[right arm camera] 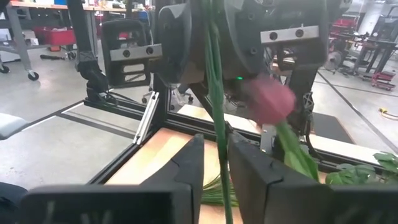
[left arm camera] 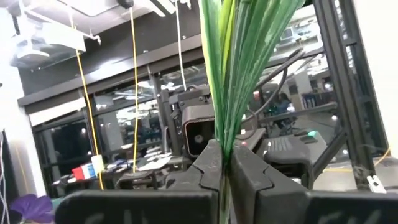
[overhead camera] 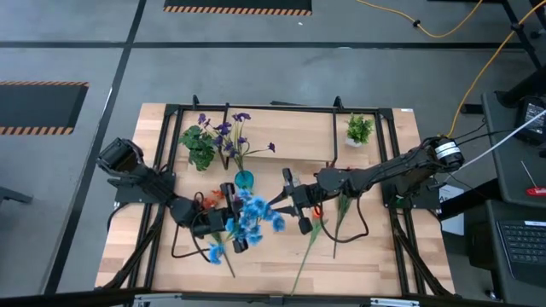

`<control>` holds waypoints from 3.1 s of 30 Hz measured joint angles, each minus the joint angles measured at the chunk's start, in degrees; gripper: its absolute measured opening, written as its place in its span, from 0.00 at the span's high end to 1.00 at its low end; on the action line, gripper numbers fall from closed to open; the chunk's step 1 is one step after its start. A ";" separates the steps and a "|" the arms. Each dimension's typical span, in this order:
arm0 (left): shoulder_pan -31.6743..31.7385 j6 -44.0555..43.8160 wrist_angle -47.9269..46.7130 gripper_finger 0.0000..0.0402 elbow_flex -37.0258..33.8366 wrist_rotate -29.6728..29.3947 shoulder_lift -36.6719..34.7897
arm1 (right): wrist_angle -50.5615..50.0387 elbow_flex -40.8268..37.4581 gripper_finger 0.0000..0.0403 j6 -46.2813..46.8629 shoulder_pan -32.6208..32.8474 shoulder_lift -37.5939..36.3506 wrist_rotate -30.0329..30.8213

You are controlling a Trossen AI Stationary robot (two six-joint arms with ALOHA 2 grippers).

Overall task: Pick and place flowers into a vace then onto a shelf
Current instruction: Put the blue flowers into the transparent blue vase

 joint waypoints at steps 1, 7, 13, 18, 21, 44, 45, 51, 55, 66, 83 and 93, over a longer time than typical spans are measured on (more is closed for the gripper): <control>-0.42 0.55 0.54 0.98 0.00 -0.70 -0.02 | 0.00 0.00 0.78 0.00 0.02 -0.06 -0.02; -3.17 3.65 3.12 0.98 0.00 -6.02 -0.60 | -0.01 -0.02 0.71 -0.26 0.02 -2.85 -0.02; -6.84 4.76 3.23 0.98 0.00 -9.16 -2.83 | -3.89 -0.02 0.75 -3.09 0.02 -6.89 1.09; -11.66 10.08 3.65 0.98 0.00 -16.09 -5.03 | -7.85 -0.51 0.90 -3.23 0.02 -8.63 1.57; -14.51 12.23 3.76 0.98 0.00 -18.21 -6.38 | -7.81 -1.24 0.98 -3.32 0.02 -8.66 1.57; -11.07 5.32 9.71 0.99 -16.98 -23.82 -15.34 | -11.08 -1.31 0.99 -3.06 0.02 -8.61 1.73; -10.25 4.20 9.71 0.99 -18.43 -23.57 -16.24 | -11.28 -1.31 0.99 -3.06 0.02 -8.61 1.74; -5.96 -2.15 9.72 0.99 -25.18 -19.57 -20.53 | -13.03 -1.31 0.99 -3.06 0.02 -8.61 2.47; -2.67 -5.23 9.71 0.99 -28.06 -16.02 -21.87 | -13.06 -1.31 1.00 -3.06 0.04 -8.61 3.08; 6.05 -12.47 9.71 0.99 -33.70 -5.99 -21.73 | -12.97 -1.60 1.00 -3.10 0.04 -8.61 4.87; 14.82 -21.12 4.66 0.99 -35.85 2.30 -21.56 | -7.18 -10.69 1.00 0.30 -4.74 -10.38 4.96; 18.05 -25.97 3.86 0.99 -35.85 4.23 -17.81 | -7.16 -10.69 1.00 0.17 -4.72 -10.38 4.92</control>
